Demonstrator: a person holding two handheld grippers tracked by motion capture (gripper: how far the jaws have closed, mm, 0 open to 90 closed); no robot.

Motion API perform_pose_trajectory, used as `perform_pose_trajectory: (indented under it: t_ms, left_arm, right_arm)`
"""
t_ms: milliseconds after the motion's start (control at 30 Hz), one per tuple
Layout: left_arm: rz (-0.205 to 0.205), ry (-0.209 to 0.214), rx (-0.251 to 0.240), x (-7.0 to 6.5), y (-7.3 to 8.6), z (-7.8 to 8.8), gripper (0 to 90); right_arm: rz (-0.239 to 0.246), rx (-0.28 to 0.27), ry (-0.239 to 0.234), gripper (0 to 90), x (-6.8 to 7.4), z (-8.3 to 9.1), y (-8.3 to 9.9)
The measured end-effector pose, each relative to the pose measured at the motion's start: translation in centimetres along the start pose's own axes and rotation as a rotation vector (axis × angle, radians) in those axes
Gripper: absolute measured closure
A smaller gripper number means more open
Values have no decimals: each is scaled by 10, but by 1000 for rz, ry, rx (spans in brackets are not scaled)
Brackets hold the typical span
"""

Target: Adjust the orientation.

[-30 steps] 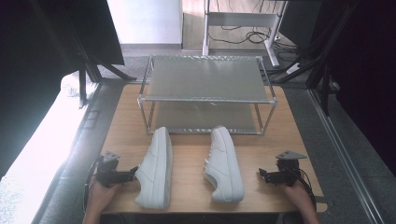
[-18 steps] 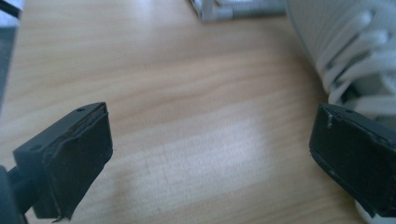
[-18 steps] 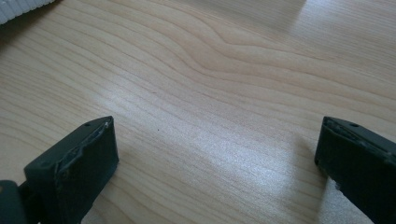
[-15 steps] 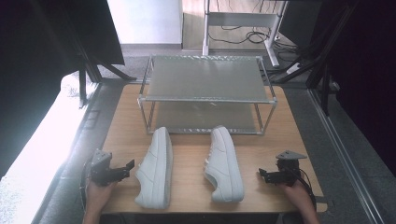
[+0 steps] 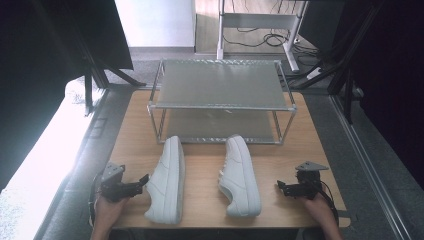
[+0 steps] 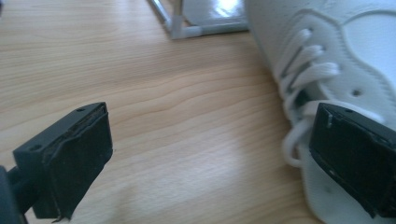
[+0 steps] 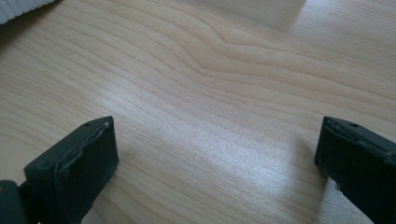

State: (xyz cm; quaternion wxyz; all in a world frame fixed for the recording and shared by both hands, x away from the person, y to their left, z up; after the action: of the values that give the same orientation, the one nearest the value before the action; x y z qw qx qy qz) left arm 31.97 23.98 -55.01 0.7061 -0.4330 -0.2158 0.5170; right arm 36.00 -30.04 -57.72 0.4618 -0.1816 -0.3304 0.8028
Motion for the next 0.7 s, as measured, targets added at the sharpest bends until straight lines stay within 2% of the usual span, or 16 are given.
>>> perform_pose_trajectory:
  t_ms: [167, 300, 333, 700]
  left_arm:
    - [-10, 13, -15, -8, -4, 1, 0]
    - [-1, 18, -30, -11, -7, 2, 0]
    - [-14, 13, -39, -14, -10, 3, 0]
    - [-27, 28, -89, -33, -28, 4, 1]
  right_arm:
    - [0, 0, 0, 0, 0, 0, 0]
    - [0, 0, 0, 0, 0, 0, 0]
    - [0, 0, 0, 0, 0, 0, 0]
    - [0, 0, -1, 0, 0, 0, 0]
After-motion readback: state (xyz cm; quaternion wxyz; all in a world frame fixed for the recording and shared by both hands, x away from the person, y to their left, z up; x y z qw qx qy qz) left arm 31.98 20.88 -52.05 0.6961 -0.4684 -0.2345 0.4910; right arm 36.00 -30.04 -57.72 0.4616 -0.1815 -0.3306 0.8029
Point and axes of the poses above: each handheld gripper's, and its own axes: z roughly backward along the jaws, y roughly out of its underside, x roughly to its left, the point moved 8 cm from there along -z, roughly forward along the jaws, and after that the axes turned 1 degree about -y, right-handed, at the moved point
